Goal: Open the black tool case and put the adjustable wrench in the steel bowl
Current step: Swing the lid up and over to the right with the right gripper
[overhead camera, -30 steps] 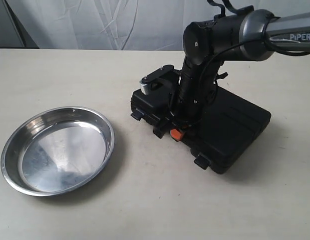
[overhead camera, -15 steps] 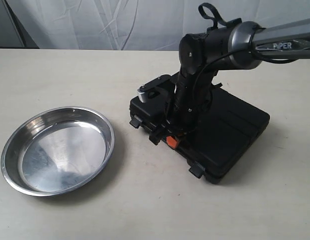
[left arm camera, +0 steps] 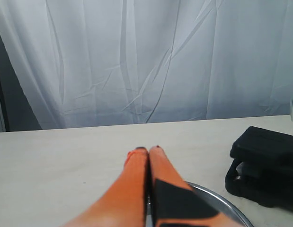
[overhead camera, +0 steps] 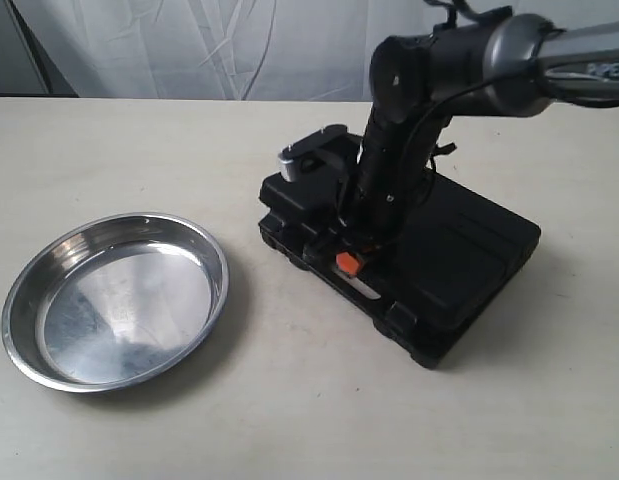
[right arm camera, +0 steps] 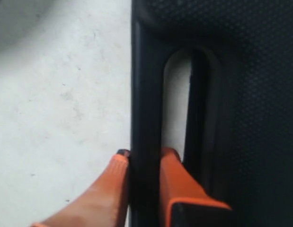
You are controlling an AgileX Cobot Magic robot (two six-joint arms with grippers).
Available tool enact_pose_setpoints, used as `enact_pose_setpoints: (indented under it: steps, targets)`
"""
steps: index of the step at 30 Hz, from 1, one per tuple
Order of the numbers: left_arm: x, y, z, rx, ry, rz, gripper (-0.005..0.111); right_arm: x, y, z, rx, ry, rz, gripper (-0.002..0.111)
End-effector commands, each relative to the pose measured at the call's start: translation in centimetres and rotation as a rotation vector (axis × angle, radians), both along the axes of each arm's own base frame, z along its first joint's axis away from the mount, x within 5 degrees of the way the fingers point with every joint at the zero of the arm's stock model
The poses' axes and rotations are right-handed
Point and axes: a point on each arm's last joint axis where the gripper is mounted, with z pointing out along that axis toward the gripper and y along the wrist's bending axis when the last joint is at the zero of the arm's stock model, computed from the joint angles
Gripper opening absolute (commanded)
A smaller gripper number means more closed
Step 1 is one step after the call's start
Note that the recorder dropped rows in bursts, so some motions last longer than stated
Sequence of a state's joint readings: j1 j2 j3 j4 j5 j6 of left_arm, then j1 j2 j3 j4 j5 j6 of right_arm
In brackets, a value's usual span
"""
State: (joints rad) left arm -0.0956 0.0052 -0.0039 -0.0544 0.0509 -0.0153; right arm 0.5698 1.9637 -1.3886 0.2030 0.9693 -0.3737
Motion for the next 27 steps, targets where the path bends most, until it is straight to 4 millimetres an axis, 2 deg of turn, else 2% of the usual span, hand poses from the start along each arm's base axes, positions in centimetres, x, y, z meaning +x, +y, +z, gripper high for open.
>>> enact_pose_setpoints:
  steps: [1, 5, 9, 11, 12, 15, 16, 20, 23, 27]
  targets:
    - [0.0, 0.0, -0.1, -0.002, 0.000, -0.007, 0.000, -0.9, -0.7, 5.0, 0.061, -0.104, 0.017, 0.000]
    - [0.0, 0.0, -0.1, -0.002, 0.000, -0.007, 0.000, -1.1, -2.7, 8.4, 0.065, -0.206, -0.037, 0.000]
    - [0.0, 0.0, -0.1, -0.002, 0.000, -0.007, 0.000, -0.4, -6.4, 11.3, 0.000, -0.337, -0.174, 0.000]
    - [0.0, 0.0, -0.1, -0.002, 0.000, -0.007, 0.000, 0.2, -8.3, 12.0, -0.031, -0.382, -0.224, -0.001]
    - [0.0, 0.0, -0.1, 0.002, -0.001, -0.006, 0.000, 0.9, -10.0, 12.1, -0.048, -0.398, -0.269, -0.001]
    - [0.0, 0.0, -0.1, 0.002, -0.001, -0.006, 0.000, 2.5, -13.2, 11.6, -0.064, -0.407, -0.369, -0.001]
    - [0.0, 0.0, -0.1, 0.002, -0.001, -0.006, 0.000, 3.3, -14.9, 11.0, -0.083, -0.404, -0.413, -0.001]
    - [0.0, 0.0, -0.1, 0.002, -0.001, -0.006, 0.000, 5.4, -19.1, 8.4, -0.161, -0.371, -0.500, -0.001]
    - [0.0, 0.0, -0.1, 0.002, -0.001, -0.006, 0.000, 6.2, -20.7, 6.5, -0.198, -0.326, -0.529, -0.001]
    - [0.0, 0.0, -0.1, 0.002, -0.001, -0.006, 0.000, 7.0, -21.1, 4.5, -0.238, -0.309, -0.510, -0.001]
